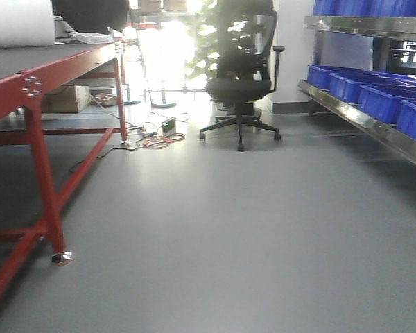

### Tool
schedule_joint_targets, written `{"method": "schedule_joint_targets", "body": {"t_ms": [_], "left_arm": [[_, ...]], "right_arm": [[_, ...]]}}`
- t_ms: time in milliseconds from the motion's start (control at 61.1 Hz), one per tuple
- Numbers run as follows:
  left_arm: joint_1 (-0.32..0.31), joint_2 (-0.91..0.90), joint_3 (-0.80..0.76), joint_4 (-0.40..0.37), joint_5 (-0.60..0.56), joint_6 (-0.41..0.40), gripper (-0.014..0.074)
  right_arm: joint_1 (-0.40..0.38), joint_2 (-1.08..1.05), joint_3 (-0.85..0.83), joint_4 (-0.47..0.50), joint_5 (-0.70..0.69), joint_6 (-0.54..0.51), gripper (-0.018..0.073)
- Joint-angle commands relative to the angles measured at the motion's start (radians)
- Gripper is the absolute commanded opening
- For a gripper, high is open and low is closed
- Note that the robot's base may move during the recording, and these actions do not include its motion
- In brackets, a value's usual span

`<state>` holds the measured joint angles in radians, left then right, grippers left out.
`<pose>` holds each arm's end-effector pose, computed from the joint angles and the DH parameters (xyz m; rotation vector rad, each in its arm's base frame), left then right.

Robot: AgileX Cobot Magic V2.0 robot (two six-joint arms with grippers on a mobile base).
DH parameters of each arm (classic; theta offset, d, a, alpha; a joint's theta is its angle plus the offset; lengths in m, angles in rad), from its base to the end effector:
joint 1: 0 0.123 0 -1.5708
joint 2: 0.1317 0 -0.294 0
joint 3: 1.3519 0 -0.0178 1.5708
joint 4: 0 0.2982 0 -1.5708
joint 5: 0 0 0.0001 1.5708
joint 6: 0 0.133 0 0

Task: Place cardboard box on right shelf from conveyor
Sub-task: 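Drive away from the conveyor holding the box in the right gripper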

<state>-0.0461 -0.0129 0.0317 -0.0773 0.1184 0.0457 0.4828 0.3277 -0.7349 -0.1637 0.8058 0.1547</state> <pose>0.1370 -0.0075 0.1893 0.0192 1.6207 -0.0669 0.1104 0.0402 0.3708 -0.3325 1.8512 0.2498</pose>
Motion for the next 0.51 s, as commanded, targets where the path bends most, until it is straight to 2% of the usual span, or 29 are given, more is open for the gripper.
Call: {"method": "schedule_joint_targets", "body": {"t_ms": [0, 491], "left_arm": [[-0.006, -0.014, 0.009, -0.006, -0.088, 0.0, -0.0116], [-0.017, -0.014, 0.009, -0.006, -0.088, 0.0, -0.0116]], "right_arm": [[-0.006, 0.009, -0.026, -0.013, -0.091, -0.009, 0.0141], [-0.006, 0.011, -0.026, -0.013, -0.092, -0.009, 0.0141]]}}
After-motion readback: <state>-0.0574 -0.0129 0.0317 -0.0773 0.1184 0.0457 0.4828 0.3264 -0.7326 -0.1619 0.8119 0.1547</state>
